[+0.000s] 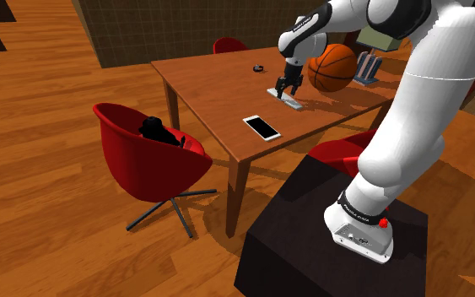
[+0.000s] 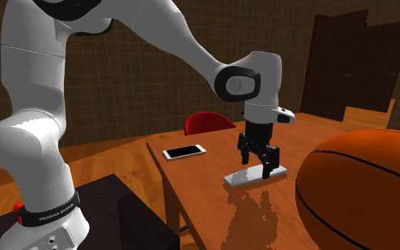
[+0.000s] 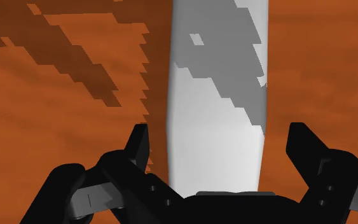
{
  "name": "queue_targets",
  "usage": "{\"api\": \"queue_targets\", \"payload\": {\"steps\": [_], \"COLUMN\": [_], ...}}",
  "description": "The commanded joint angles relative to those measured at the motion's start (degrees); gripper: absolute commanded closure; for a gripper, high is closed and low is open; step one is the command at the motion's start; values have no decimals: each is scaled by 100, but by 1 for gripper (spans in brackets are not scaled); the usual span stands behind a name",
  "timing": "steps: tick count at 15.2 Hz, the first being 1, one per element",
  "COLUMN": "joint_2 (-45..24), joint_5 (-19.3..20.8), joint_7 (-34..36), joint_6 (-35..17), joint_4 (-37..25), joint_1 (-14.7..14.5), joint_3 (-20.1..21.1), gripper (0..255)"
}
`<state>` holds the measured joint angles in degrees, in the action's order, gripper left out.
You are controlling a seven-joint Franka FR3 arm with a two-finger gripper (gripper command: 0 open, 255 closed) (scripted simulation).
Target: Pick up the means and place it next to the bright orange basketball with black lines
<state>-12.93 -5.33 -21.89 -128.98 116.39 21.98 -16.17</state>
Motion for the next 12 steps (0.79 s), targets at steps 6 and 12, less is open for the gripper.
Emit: {"api": "queue_targets", "payload": {"steps": [6, 12], "joint_2": [366, 365], "joint_5": [153, 153], "joint_7": [103, 102], "joint_6": [651, 651], "joint_4": [-303, -303], "joint_1": [-30, -30], "joint_3": [-40, -40], "gripper": [0, 0]}}
